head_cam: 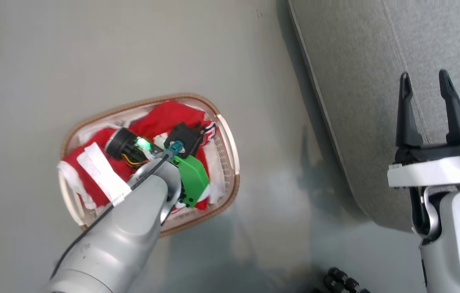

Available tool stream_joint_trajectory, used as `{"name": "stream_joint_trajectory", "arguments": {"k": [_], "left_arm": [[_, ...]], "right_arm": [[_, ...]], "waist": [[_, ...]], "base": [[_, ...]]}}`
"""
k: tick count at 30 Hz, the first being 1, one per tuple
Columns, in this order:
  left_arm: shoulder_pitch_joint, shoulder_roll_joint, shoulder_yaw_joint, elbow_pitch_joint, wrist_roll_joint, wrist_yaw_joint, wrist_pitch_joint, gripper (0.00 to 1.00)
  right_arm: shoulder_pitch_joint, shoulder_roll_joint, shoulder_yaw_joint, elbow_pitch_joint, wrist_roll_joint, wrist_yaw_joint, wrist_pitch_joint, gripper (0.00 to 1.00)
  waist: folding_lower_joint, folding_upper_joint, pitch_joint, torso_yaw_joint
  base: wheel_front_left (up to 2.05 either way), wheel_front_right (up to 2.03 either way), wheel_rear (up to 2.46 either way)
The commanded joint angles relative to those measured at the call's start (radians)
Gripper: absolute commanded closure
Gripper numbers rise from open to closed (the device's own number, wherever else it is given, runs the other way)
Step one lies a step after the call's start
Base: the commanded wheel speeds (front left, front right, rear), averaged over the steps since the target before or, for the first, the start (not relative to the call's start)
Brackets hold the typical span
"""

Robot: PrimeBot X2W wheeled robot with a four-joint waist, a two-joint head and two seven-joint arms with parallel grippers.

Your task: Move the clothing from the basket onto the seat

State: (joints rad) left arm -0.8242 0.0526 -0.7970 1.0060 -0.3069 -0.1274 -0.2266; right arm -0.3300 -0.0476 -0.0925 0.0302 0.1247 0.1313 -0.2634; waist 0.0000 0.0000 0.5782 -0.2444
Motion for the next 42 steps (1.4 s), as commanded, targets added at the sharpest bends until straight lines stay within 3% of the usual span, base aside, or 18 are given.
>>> {"name": "stream_joint_trajectory", "arguments": {"k": [1,11,20,35,42], "left_arm": [[0.025,-0.003,-0.006,-0.022,-0.022,-0.004,-0.008,1.0],[0.046,-0.003,-0.106,-0.224,-0.169,-0.005,0.009,1.0],[-0.022,0.03,-0.173,-0.35,-0.257,-0.004,0.058,1.0],[-0.272,0.136,-0.176,-0.46,-0.351,-0.004,0.109,1.0],[-0.307,0.153,-0.168,-0.466,-0.391,-0.004,0.102,1.0]], "right_arm": [[0.028,-0.005,-0.009,0.008,-0.014,-0.001,-0.002,0.0],[0.172,-0.005,-0.031,0.063,-0.066,-0.001,-0.002,0.0],[0.239,-0.005,-0.01,0.092,-0.08,-0.001,-0.002,0.0],[0.216,-0.005,0.069,0.104,-0.086,-0.001,-0.002,0.0],[0.161,-0.004,0.184,0.121,-0.085,-0.001,-0.002,0.0]], "waist": [[0.0,0.0,-0.148,0.095],[0.0,0.0,-0.395,0.178],[0.0,0.0,-0.538,0.195],[0.0,0.0,-0.575,0.167],[0.0,0.0,-0.575,0.161]], "base": [[0.0,0.0,0.0],[0.0,0.0,0.0],[0.0,0.0,0.0],[0.0,0.0,0.0],[0.0,0.0,0.0]]}}
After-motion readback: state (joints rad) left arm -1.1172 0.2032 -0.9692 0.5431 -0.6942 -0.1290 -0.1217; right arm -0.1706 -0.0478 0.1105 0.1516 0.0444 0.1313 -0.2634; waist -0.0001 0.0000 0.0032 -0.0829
